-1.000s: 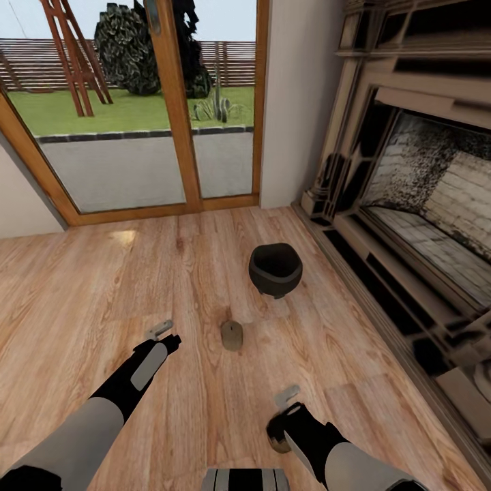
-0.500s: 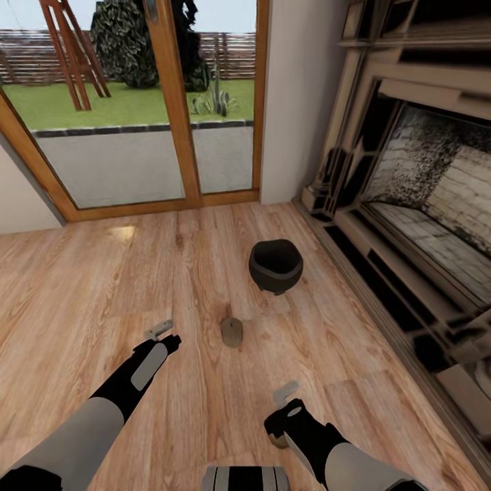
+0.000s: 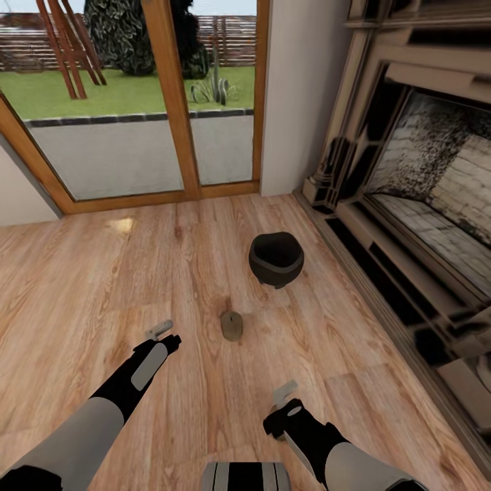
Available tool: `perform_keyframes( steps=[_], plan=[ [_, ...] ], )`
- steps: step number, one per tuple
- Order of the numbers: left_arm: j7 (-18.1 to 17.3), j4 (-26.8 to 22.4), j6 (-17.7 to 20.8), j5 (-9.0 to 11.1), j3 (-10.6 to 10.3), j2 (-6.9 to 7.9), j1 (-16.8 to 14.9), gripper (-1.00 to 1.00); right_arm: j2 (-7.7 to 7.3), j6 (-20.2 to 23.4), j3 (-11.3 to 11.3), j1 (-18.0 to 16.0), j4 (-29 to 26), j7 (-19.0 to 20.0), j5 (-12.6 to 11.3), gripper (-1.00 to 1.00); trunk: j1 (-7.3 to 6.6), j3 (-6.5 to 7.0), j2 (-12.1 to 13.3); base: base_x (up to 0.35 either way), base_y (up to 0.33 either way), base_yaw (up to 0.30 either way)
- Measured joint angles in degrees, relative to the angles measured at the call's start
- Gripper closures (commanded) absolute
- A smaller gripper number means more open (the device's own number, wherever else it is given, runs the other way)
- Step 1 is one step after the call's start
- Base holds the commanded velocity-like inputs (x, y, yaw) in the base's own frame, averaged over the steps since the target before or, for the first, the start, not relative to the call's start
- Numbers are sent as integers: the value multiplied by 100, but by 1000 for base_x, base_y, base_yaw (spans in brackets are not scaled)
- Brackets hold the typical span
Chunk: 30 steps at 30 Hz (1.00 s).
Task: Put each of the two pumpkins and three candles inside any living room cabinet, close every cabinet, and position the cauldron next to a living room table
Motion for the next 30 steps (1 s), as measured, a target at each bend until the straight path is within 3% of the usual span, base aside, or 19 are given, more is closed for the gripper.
perform_keyframes(
  steps=[3, 17, 22, 30],
  plan=[
    [0, 0, 0, 1, 0, 2, 0, -100, 0, -7, 0, 0, -12, -19, 12, -100, 8, -66, -4, 0, 0, 0],
    [0, -9, 9, -1, 0, -17, 60, -100, -15, -8, 0, -18, -18, -29, 17, -100, 8, -66, -5, 0, 0, 0],
    [0, -9, 9, 1, 0, -17, 61, -100, -15, -8, 0, -11, -18, -28, 19, -100, 21, -176, -11, 0, 0, 0],
    [0, -10, 9, -2, 0, -18, 61, -100, -15, -8, 0, -9, -26, -176, 24, -100, 21, -177, -11, 0, 0, 0]
  ],
)
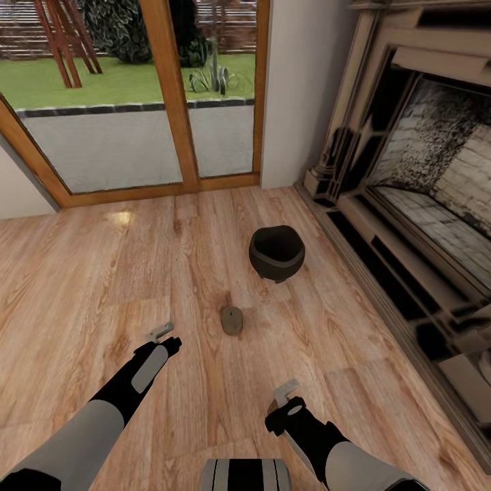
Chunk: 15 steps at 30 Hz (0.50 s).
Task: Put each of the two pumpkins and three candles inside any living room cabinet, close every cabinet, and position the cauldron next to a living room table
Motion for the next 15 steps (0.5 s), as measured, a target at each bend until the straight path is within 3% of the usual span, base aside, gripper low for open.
perform_keyframes(
  steps=[12, 15],
  plan=[
    [0, 1, 0, 0, 0, 0, 0, -100, 5, 0, 8, 0, 0, -99, -5, -100, 0, 0, 0, 0, 0, 0],
    [0, 1, 0, 0, 0, -2, 0, -100, 5, 0, 8, 0, 0, -105, -5, -100, 8, -66, -4, 0, 0, 0]
  ],
)
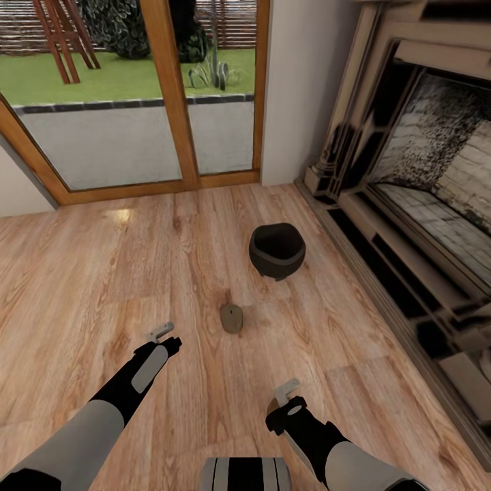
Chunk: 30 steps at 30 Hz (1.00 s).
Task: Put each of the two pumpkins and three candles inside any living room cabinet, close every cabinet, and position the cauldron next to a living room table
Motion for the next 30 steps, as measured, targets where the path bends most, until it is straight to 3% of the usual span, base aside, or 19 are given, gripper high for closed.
perform_keyframes(
  steps=[16, 19, 24, 30],
  plan=[
    [0, 0, 0, 3, 0, 0, 0, -100, -5, 0, -8, 0, -9, -86, -11, -100, 2, -23, -2, 0, 0, 0],
    [0, 0, 0, 2, 0, -2, 0, -100, -6, 0, -8, 0, -6, -120, -15, -100, 10, -89, -5, 0, 0, 0],
    [0, 0, 0, 2, 0, -5, 0, -100, -5, 3, -8, 0, -7, -132, -16, -100, 10, -89, -6, 0, 0, 0],
    [0, 0, 0, 5, 0, -6, 0, -100, -5, 3, -2, -3, -15, -141, 42, -100, 25, -221, -14, 0, 0, 0]
  ],
)
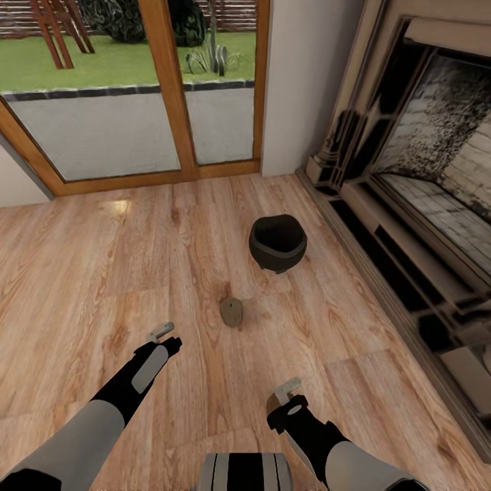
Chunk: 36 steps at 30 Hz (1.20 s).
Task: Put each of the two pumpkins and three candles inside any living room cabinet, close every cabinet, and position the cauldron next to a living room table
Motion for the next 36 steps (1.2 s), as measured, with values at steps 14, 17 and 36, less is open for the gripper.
perform_keyframes(
  steps=[14, 17, 36],
  plan=[
    [0, -2, 5, -1, 0, -1, -1, -100, 6, 10, 2, 1, 10, 12, -15, 100, 5, -45, -3, 0, 0, 0],
    [0, -1, 3, 0, 0, -1, -1, -100, 4, 16, 2, 0, 9, 19, -8, 100, 5, -45, -3, 0, 0, 0],
    [-1, 1, -1, -7, -1, 7, -1, -100, 5, 605, 3, 0, -868, 25, 2, 100, 5, -45, -3, 0, 0, 0]
  ],
)
